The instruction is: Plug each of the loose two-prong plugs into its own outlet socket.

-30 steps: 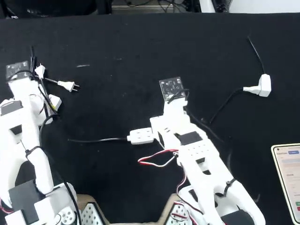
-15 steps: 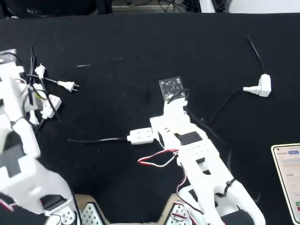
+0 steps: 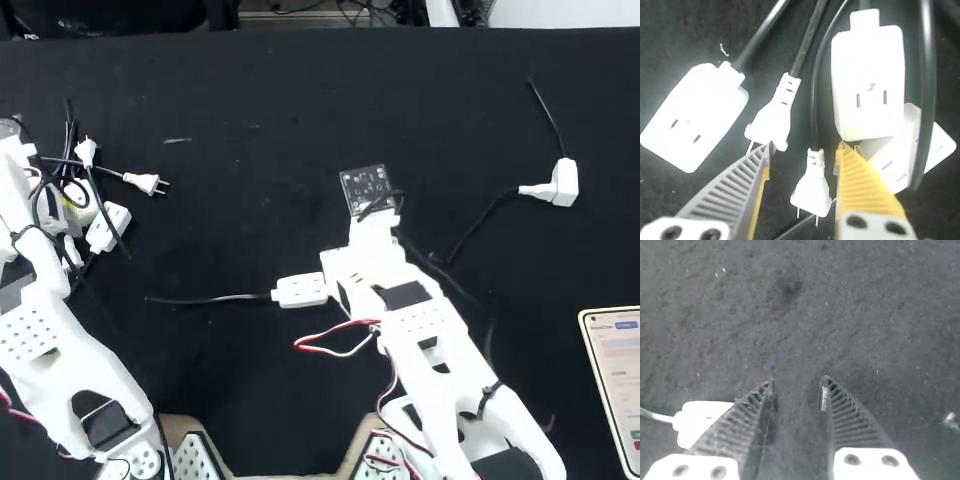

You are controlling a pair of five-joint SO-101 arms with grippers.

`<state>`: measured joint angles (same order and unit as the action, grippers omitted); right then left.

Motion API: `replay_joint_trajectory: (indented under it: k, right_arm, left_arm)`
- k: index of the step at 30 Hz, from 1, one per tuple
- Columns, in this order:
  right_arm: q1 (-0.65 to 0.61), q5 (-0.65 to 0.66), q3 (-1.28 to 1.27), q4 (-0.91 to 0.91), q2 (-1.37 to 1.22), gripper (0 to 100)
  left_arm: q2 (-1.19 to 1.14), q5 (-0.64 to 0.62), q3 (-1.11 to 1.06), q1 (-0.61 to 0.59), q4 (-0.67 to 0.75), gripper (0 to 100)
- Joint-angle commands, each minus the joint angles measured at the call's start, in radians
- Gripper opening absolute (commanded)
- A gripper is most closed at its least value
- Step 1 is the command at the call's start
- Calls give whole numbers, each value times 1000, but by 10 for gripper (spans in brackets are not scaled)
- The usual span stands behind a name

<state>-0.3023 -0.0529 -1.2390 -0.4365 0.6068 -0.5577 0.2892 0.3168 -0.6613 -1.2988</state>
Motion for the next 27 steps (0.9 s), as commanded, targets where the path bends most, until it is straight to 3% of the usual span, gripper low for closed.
replay_joint_trajectory:
  k: [1, 14, 24, 27]
  right_arm:
    - [25, -5, -4, 49, 24, 141]
    - [21, -5, -18, 75, 24, 141]
    - [21, -5, -19, 75, 24, 141]
    - [21, -5, -19, 75, 24, 141]
  left_arm:
    - [-5, 8, 53, 1, -5, 210]
    - [-26, 8, 67, 1, -170, 209]
    - [-29, -41, 4, 15, -68, 208]
    - [-28, -44, -24, 33, -68, 120]
